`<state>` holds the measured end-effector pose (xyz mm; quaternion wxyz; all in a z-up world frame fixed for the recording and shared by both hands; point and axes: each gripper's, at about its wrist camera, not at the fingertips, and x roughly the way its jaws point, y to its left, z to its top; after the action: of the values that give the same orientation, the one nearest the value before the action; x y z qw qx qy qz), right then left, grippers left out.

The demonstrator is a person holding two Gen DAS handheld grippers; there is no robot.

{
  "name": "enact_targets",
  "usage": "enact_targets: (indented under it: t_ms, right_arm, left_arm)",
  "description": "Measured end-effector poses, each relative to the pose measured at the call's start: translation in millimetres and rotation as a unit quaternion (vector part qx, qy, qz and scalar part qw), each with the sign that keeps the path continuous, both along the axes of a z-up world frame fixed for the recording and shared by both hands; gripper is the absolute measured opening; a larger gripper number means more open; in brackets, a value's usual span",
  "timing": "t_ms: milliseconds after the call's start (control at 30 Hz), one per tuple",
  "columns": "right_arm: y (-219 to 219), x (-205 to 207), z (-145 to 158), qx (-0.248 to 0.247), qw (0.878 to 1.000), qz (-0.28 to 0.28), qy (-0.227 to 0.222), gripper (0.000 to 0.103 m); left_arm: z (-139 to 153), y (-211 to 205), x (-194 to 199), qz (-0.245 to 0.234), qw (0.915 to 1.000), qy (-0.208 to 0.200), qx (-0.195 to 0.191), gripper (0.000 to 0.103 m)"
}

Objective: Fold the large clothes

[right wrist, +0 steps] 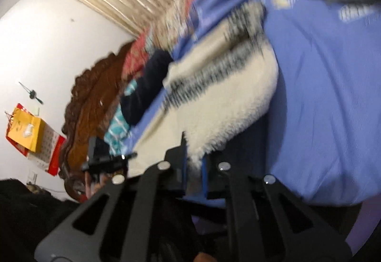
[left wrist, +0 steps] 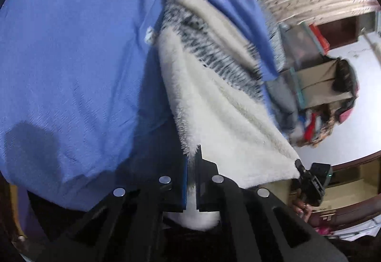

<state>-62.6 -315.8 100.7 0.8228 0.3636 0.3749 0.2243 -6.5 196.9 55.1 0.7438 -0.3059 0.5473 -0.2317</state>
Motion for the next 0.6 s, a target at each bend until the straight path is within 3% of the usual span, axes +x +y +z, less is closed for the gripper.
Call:
enact_targets:
  t_ms: [67,200,300,400,500,600]
  right_arm:
    - [-3,9,12,-0.005,1.000,-0.010,-0.013,0.009]
    - [-2,31,-3,-0.029,0.999,-0.017,0.015,0.009]
    - [-2,45,-9,-0.004,0.999,-0.008,0.033,0.009]
    - [0,59,2,-0.010,1.000,-0.004,0.022,0.009]
    - [-2,94,15,-0.039,0.999,-0.006,0.031,0.009]
    - [-7,154,22,-0.067,0.996,-0.016,0.051,0.009]
  left_arm:
    - [10,0,2,0.005,0.9999,-0.012,-0.009,0.027]
    - [13,14,13,0.027,0.9993,-0.009,-0.025,0.027]
    - [16,29,27,0.055,0.9953,0.006,-0.080,0.027]
    - [34,32,45,0.065,0.9929,-0.012,-0.099,0.027]
    - [42,33,74,0.086,0.9886,0.000,-0.124,0.027]
    - [39,30,122,0.125,0.9861,0.029,-0.105,0.027]
